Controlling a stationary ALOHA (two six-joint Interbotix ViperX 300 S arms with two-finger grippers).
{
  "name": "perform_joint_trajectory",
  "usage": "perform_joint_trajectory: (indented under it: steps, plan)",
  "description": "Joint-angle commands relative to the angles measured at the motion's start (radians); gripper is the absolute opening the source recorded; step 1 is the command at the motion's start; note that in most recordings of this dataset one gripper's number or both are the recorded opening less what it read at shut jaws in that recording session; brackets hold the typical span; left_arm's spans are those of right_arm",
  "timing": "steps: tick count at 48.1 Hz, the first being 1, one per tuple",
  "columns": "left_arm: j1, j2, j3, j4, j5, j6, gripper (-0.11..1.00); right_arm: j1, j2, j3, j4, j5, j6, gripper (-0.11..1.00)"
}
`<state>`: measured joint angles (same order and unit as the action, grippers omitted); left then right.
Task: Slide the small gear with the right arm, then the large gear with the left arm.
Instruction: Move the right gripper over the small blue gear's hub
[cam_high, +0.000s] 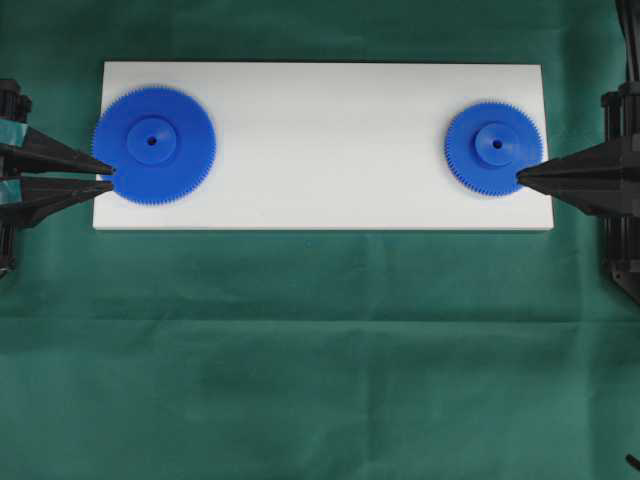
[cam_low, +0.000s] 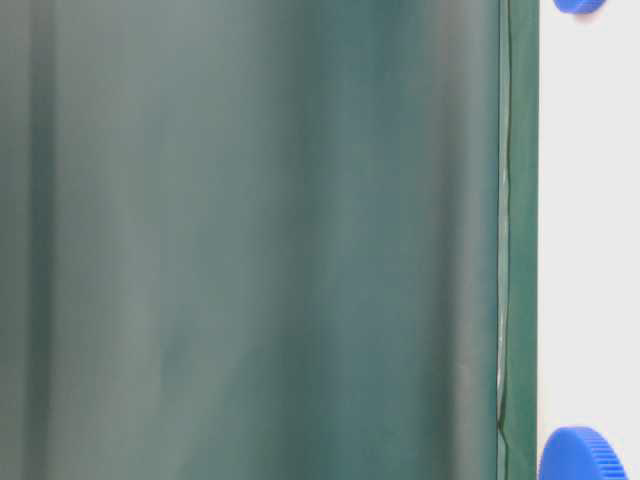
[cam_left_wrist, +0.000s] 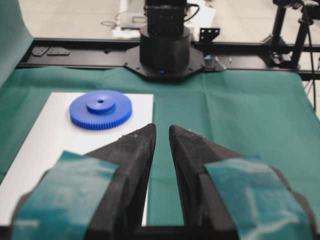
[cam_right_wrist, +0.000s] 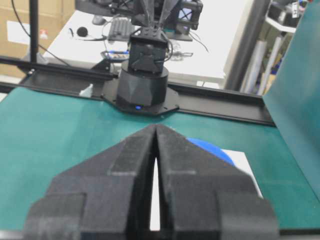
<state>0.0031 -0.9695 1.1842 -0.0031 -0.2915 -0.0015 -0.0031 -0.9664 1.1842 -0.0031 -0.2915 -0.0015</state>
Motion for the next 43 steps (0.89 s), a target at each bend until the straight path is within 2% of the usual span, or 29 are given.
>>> perform_joint_trajectory:
  steps: [1, 2, 7, 10, 16, 22, 37, 43]
  plan:
    - [-0.006, -0.003, -0.011, -0.014, -0.006, 0.003, 0.24, 0.009, 0.009, -0.015, 0.005, -0.008, 0.014, 0.50]
    - [-0.006, -0.005, -0.008, -0.012, -0.005, 0.000, 0.24, 0.008, 0.011, -0.012, 0.005, -0.006, 0.014, 0.50]
    - [-0.006, -0.011, -0.002, -0.014, -0.006, 0.000, 0.05, 0.008, 0.011, -0.005, 0.006, -0.008, 0.015, 0.50]
    - [-0.006, -0.014, -0.002, -0.014, -0.005, 0.000, 0.00, 0.008, 0.011, -0.002, 0.005, -0.006, 0.015, 0.50]
    - [-0.002, -0.023, -0.002, -0.014, -0.006, 0.002, 0.00, -0.006, 0.009, 0.000, 0.005, -0.006, 0.015, 0.50]
    - [0.038, -0.052, 0.006, -0.014, 0.000, 0.002, 0.00, -0.064, 0.002, 0.003, 0.006, -0.006, 0.015, 0.50]
    - [0.247, -0.152, 0.017, -0.014, 0.115, 0.005, 0.00, -0.319, -0.064, 0.003, 0.006, 0.049, 0.017, 0.50]
    - [0.299, -0.170, 0.021, -0.015, 0.169, 0.000, 0.00, -0.350, -0.071, -0.003, 0.008, 0.087, 0.029, 0.50]
